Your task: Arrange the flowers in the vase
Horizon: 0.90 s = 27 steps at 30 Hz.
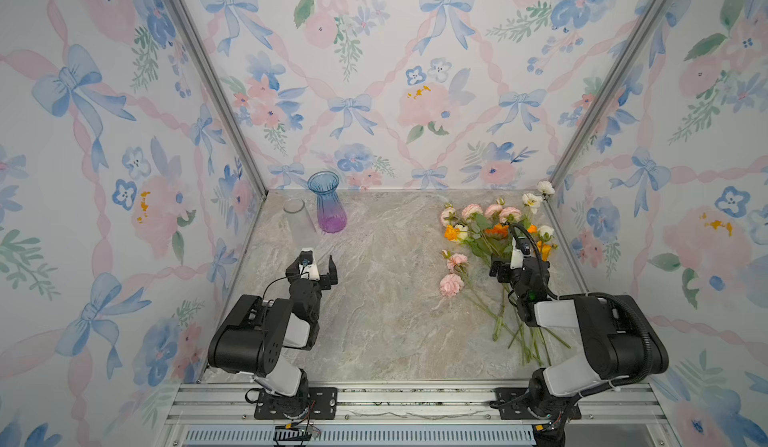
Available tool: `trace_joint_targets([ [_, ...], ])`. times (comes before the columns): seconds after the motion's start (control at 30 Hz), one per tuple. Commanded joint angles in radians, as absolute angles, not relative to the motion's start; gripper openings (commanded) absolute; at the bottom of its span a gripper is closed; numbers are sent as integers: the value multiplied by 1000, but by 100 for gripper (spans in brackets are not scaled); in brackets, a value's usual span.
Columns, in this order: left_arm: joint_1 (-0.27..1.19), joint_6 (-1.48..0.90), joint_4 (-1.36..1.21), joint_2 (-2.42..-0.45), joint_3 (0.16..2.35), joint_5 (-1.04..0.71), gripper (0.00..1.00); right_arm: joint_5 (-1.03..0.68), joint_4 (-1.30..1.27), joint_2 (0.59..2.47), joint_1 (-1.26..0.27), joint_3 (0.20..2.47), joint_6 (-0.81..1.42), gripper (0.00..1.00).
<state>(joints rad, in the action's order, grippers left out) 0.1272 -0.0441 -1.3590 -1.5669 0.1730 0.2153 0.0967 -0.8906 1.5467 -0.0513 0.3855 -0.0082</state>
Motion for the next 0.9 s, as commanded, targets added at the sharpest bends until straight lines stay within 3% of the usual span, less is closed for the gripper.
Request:
trace_joint_targets([
  [0.0, 120, -38, -1356, -1554, 189, 205, 98, 79, -893, 1545, -43, 397, 0, 97],
  [0.87, 71, -55, -1360, -1526, 176, 73, 98, 107, -923, 1501, -57, 369, -8, 97],
])
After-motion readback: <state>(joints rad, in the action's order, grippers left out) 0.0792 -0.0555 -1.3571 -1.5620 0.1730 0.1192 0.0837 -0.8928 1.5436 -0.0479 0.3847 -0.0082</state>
